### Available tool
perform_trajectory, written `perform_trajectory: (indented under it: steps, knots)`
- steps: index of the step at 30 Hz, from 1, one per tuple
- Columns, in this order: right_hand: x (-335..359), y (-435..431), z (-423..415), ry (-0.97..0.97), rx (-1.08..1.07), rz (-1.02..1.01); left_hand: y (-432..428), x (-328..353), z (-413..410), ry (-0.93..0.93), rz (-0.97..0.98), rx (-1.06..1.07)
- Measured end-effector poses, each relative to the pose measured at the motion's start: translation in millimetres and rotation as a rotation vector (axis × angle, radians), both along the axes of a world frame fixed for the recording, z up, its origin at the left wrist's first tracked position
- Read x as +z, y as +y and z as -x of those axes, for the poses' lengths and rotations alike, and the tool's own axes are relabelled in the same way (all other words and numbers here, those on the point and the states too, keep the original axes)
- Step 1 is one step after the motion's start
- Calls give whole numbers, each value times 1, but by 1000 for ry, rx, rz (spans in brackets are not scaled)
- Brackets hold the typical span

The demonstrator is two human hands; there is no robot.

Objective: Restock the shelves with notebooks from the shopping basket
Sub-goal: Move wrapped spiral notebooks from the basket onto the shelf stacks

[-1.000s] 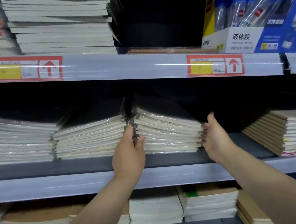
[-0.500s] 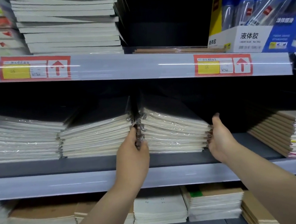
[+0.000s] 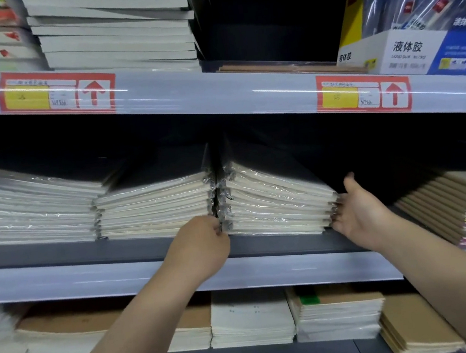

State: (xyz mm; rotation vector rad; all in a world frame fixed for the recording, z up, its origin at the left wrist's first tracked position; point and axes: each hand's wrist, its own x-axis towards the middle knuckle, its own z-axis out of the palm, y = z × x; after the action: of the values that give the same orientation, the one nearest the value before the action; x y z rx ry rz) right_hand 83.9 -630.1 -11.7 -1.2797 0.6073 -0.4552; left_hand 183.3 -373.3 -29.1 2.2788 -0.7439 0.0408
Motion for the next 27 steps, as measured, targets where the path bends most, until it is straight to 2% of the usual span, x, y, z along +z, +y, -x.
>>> perform_trajectory:
  steps: [6,11,14,15,17,19,20,23,27]
  knots:
    - [0,6,-12,5,-68,82,0,4,-3,103,96,-19]
    - [6,15,-15,8,-95,93,-4,8,-3,113,84,12]
    - [9,21,-6,4,-103,55,2,17,-4,241,124,-12]
    - [8,24,-1,18,-141,87,4,19,-3,225,149,6]
    - [7,32,10,67,-333,257,5,24,7,33,260,78]
    - [4,49,18,-31,-436,351,-1,28,28,-150,439,52]
    - [1,60,21,-88,-412,305,-8,29,40,-179,484,-18]
    - [-8,90,28,-229,-284,80,-32,16,64,-250,333,-217]
    - [-2,105,29,-324,-144,27,-46,5,58,-336,23,-216]
